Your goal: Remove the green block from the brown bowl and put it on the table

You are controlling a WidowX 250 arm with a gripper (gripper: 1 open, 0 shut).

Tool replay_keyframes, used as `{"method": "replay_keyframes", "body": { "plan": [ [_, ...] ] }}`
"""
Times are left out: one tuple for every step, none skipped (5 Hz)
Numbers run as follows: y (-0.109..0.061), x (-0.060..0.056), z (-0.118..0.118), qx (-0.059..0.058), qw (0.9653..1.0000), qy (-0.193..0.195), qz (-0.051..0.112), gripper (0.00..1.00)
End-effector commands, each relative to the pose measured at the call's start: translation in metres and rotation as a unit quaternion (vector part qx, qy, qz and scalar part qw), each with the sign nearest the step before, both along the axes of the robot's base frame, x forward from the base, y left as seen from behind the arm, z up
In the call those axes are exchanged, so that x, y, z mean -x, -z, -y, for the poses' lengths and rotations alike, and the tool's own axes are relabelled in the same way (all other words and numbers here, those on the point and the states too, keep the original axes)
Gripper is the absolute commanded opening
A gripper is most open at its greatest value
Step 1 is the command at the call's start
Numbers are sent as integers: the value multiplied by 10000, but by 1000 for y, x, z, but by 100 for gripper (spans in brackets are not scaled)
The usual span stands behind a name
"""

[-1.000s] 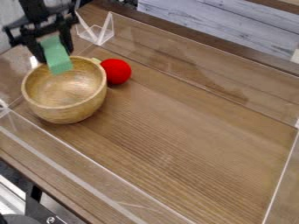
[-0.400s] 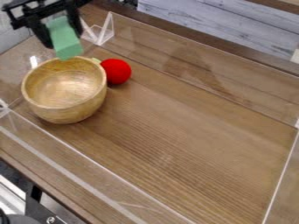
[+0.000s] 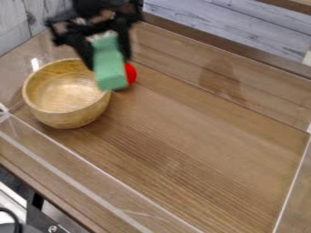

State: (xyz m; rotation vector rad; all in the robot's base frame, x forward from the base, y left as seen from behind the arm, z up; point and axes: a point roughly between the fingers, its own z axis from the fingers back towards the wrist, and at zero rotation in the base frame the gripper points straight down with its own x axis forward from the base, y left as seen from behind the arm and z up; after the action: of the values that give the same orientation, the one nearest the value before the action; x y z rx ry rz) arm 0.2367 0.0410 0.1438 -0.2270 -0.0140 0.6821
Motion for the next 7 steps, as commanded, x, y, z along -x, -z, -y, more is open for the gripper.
{"method": "replay_keyframes", "body": {
  "plan": [
    [6,-7,38,-105,9969,753,225,0],
    [22,-12,76,-134,9965,786,240,0],
    [43,-18,111,-224,9963,799,224,0],
    [48,-26,119,-401,9947,901,278,0],
    [45,-33,116,-549,9950,807,218,0],
    [41,-39,113,-679,9953,683,130,0],
    [54,-31,114,-778,9948,644,82,100]
  ]
}}
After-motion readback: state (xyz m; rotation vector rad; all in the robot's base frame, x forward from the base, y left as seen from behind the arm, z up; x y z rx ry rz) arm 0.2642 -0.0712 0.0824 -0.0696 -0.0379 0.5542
